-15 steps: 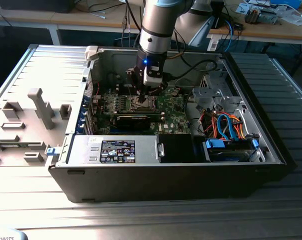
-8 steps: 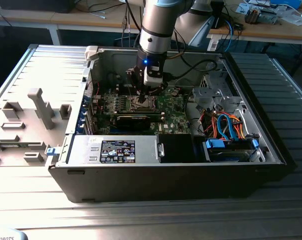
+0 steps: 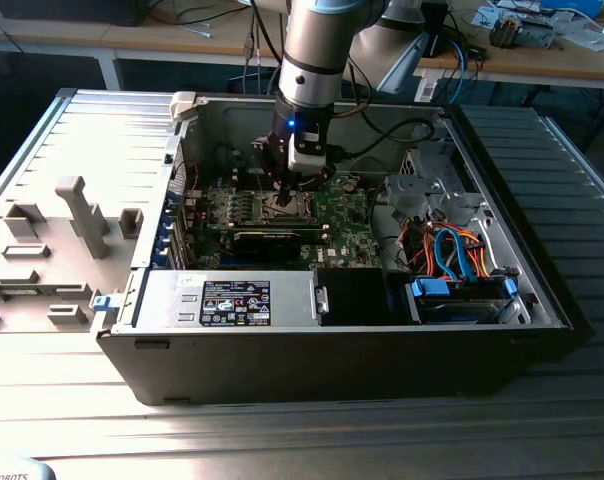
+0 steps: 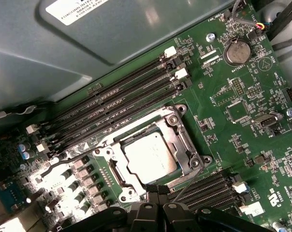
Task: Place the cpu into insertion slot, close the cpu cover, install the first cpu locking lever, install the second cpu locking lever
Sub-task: 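Install the first cpu locking lever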
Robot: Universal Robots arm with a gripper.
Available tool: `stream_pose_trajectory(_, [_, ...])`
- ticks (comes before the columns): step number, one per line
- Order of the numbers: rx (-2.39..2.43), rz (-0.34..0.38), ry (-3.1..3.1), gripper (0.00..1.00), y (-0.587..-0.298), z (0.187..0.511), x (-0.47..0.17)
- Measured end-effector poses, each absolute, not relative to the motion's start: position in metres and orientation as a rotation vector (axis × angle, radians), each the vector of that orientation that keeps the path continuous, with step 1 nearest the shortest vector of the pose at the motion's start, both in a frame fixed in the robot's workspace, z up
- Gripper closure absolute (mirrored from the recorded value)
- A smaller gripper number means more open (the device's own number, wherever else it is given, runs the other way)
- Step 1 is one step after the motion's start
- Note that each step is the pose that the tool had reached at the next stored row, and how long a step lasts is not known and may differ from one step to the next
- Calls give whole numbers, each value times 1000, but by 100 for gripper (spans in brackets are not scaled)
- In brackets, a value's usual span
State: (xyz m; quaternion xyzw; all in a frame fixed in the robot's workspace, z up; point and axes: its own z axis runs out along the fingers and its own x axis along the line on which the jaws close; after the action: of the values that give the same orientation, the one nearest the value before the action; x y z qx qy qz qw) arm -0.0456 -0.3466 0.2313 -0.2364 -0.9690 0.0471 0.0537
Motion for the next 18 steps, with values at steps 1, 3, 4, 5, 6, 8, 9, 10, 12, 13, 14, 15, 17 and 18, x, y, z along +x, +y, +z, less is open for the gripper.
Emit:
stream_pose_trajectory(1, [-717, 143, -2945, 89, -347, 231, -46])
stream_pose_trajectory(3, [-715, 143, -2945, 89, -347, 231, -46])
stream_pose_trajectory(4, [-714, 143, -2946, 89, -347, 231, -46])
stream_pose_trajectory(5, [-713, 143, -2946, 89, -347, 231, -46])
stream_pose_trajectory(6, [-712, 143, -2946, 89, -347, 231, -46])
stream_pose_trajectory(8, [-708, 144, -2947, 89, -347, 231, -46])
stream_pose_trajectory(9, [-706, 144, -2948, 89, -347, 231, -46])
stream_pose_trajectory(10, [-704, 144, -2948, 89, -347, 231, -46])
stream_pose_trajectory(12, [-701, 144, -2949, 89, -347, 231, -46])
stream_pose_trajectory(13, [-700, 144, -2950, 89, -347, 231, -46])
stream_pose_trajectory(14, [-699, 144, -2950, 89, -347, 231, -46])
stream_pose_trajectory(15, [-698, 144, -2950, 89, -347, 231, -46])
stream_pose_trajectory(17, [-696, 144, -2951, 89, -347, 231, -46])
stream_pose_trajectory(18, [-695, 144, -2951, 89, -347, 231, -46])
